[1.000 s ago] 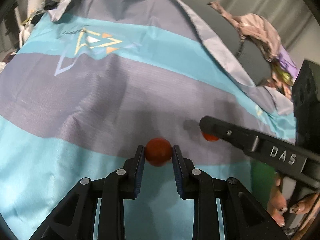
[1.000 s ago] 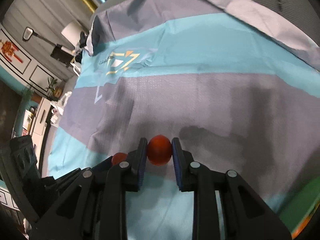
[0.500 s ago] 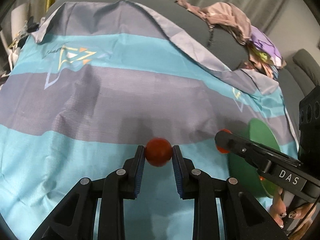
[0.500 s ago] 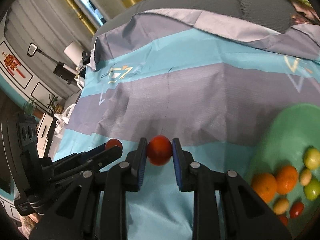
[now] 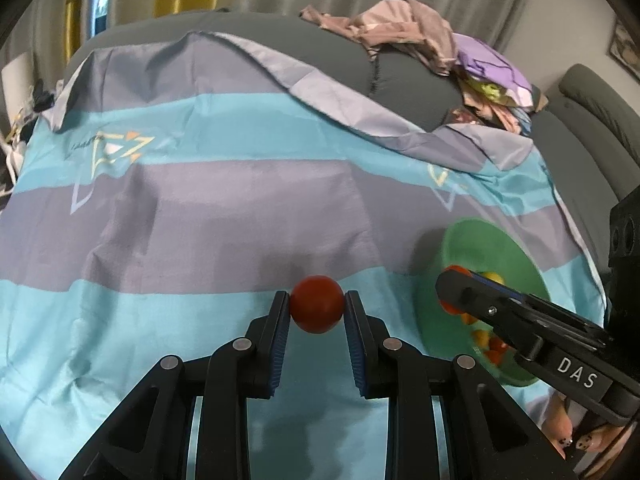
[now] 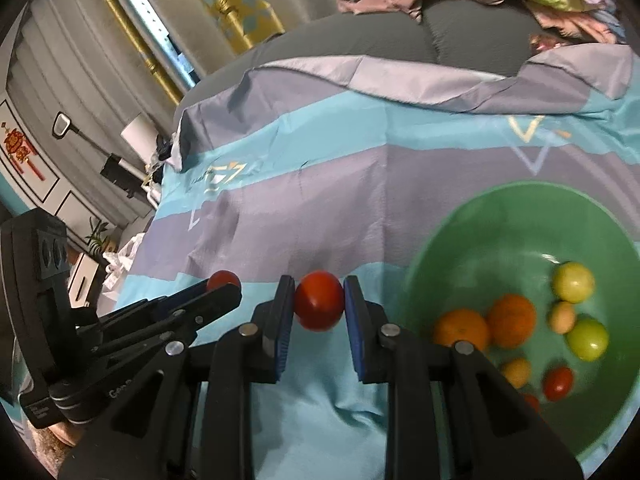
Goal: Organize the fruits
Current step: 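Carry both held red tomatoes over the green bowl, then open both tools to drop the last red tomatoes into the bowl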
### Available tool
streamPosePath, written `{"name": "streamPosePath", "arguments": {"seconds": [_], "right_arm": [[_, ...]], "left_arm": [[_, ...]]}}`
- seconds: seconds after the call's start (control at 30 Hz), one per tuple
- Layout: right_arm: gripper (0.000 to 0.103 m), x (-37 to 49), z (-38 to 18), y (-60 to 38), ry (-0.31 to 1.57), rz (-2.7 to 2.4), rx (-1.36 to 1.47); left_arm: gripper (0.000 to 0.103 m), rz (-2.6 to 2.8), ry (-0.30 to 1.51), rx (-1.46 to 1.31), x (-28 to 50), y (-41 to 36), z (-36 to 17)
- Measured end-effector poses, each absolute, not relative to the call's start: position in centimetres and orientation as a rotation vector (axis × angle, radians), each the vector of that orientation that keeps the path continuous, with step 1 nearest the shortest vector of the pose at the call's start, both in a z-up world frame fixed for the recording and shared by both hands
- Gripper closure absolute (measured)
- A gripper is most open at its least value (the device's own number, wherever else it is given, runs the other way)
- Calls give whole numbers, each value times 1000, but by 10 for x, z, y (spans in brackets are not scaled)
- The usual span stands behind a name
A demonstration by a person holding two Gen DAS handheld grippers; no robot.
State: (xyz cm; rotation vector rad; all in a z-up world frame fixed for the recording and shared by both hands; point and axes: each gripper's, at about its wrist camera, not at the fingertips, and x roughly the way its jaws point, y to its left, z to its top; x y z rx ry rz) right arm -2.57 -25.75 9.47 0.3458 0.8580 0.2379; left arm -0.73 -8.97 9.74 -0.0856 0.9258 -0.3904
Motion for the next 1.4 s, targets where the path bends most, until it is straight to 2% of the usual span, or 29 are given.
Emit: {"name": "streamPosePath", "arguments": {"seconds": [0.53, 1.4], "right_arm": [[76, -61, 109, -334, 750, -8, 404], [76, -72, 95, -382, 763, -75, 478]], "left_arm": [[76, -555, 891, -62, -23, -163, 110], [76, -661, 948, 10, -26, -238, 89]]}}
